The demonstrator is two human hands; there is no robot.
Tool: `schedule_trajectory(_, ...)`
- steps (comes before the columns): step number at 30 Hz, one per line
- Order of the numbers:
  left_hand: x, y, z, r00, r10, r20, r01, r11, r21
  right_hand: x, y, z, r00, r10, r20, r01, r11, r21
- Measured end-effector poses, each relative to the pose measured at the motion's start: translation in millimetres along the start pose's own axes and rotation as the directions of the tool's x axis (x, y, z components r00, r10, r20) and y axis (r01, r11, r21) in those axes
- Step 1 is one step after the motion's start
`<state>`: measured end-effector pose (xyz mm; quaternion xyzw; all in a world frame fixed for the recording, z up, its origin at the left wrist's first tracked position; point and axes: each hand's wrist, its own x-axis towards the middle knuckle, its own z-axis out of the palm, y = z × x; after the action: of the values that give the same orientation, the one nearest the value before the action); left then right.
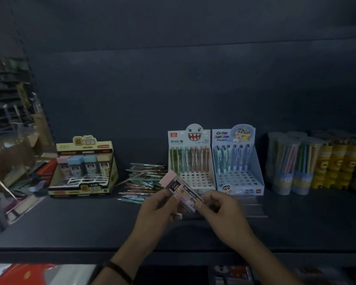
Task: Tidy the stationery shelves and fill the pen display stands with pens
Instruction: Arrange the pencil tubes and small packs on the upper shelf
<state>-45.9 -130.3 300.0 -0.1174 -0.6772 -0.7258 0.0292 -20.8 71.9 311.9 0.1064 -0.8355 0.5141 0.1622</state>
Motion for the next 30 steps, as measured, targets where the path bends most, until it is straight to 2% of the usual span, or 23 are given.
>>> schedule_trajectory(2,0.5,6.0,-8.0,0.999,0.032,-0.007,-0.032,0.999,-0.011,6.5,-9.1,8.0,0.999,-0.013,0.032,0.012,1.0,0.01)
schedule_trajectory(6,-2.7,25.3,-24.5,0.994,0.11,0.01,-0.11,0.991,0.079,29.3,-38.4,22.5,0.996,-0.073,0.058,0.071,0.997,0.032)
schedule_trajectory(9,0.1,32.9,-47.5,0.978,0.198,0.065,-0.208,0.935,0.288,53.2,-67.2,35.3,0.988,-0.13,0.086,0.125,0.99,0.06)
schedule_trajectory(11,1.7,37.7,-66.2,0.97,0.228,0.087,-0.244,0.903,0.353,70.4,-82.7,46.1,0.981,-0.156,0.114,0.151,0.987,0.048)
schedule_trajectory(16,5.0,47.5,-116.6,0.964,0.259,0.051,-0.258,0.886,0.385,107.2,-108.7,83.0,0.944,-0.213,0.252,0.239,0.968,-0.078)
schedule_trajectory(21,15.6,34.4,-183.7,0.96,0.259,-0.101,-0.172,0.838,0.518,139.7,-131.7,129.6,0.927,-0.242,0.285,0.294,0.943,-0.156)
schedule_trajectory(23,19.8,21.7,-218.9,0.938,0.311,-0.152,-0.131,0.724,0.677,152.5,-139.5,150.2,0.929,-0.247,0.275,0.294,0.945,-0.143)
schedule_trajectory(25,22.5,12.6,-253.0,0.925,0.339,-0.17,-0.035,0.524,0.851,165.2,-148.3,171.5,0.932,-0.252,0.259,0.291,0.948,-0.126)
schedule_trajectory(27,21.9,5.3,-277.1,0.927,0.321,-0.193,0.081,0.334,0.939,178.2,-159.2,193.0,0.93,-0.276,0.243,0.31,0.944,-0.116)
schedule_trajectory(28,21.0,1.6,-284.8,0.928,0.302,-0.216,0.128,0.286,0.95,184.3,-164.2,203.9,0.926,-0.292,0.24,0.325,0.939,-0.113)
schedule_trajectory(30,19.8,-5.3,-292.1,0.93,0.264,-0.256,0.183,0.272,0.945,196.9,-173.1,225.4,0.912,-0.329,0.244,0.364,0.925,-0.112)
